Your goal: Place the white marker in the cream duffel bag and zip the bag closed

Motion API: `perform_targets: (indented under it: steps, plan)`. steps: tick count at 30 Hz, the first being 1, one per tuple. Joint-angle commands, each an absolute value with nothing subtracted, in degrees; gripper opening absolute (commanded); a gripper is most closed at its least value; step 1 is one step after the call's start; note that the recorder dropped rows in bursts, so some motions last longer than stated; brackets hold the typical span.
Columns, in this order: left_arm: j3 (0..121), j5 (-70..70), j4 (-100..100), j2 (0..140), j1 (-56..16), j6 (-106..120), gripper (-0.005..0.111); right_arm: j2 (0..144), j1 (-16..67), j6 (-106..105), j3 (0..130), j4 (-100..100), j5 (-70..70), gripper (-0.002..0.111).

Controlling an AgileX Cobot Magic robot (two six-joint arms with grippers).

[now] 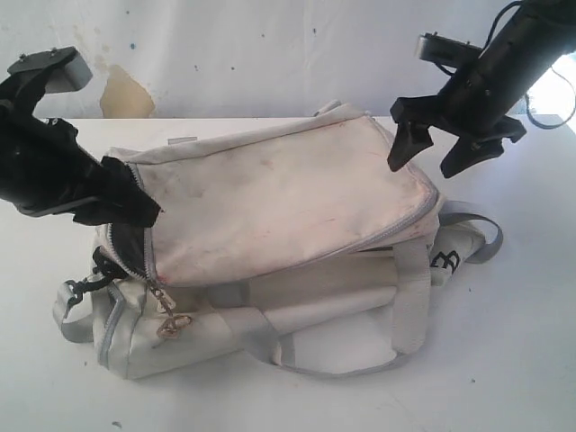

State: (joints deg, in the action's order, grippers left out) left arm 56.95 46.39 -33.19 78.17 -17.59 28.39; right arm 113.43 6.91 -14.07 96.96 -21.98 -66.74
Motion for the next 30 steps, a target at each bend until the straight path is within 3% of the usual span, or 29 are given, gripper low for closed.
perform_targets:
  steps: [1,8,21,30]
  plan:
    - [57.77,42.07,-27.49,77.65,-17.31,18.73,0.068,112.77,9.20,-15.33,96.70,-22.54,-67.40,0.068]
    - [61.03,38.98,-18.15,79.51,-14.16,0.77,0.068,112.77,12.65,-15.68,96.70,-22.07,-68.19,0.062]
    - [72.39,40.37,-26.16,95.00,-4.70,1.37,0.068,112.68,21.37,-30.78,96.58,-21.96,-69.96,0.062]
    - [84.17,54.49,-36.44,108.21,-1.30,4.45,0.068,112.68,31.07,-42.08,96.58,-19.70,-69.36,0.062]
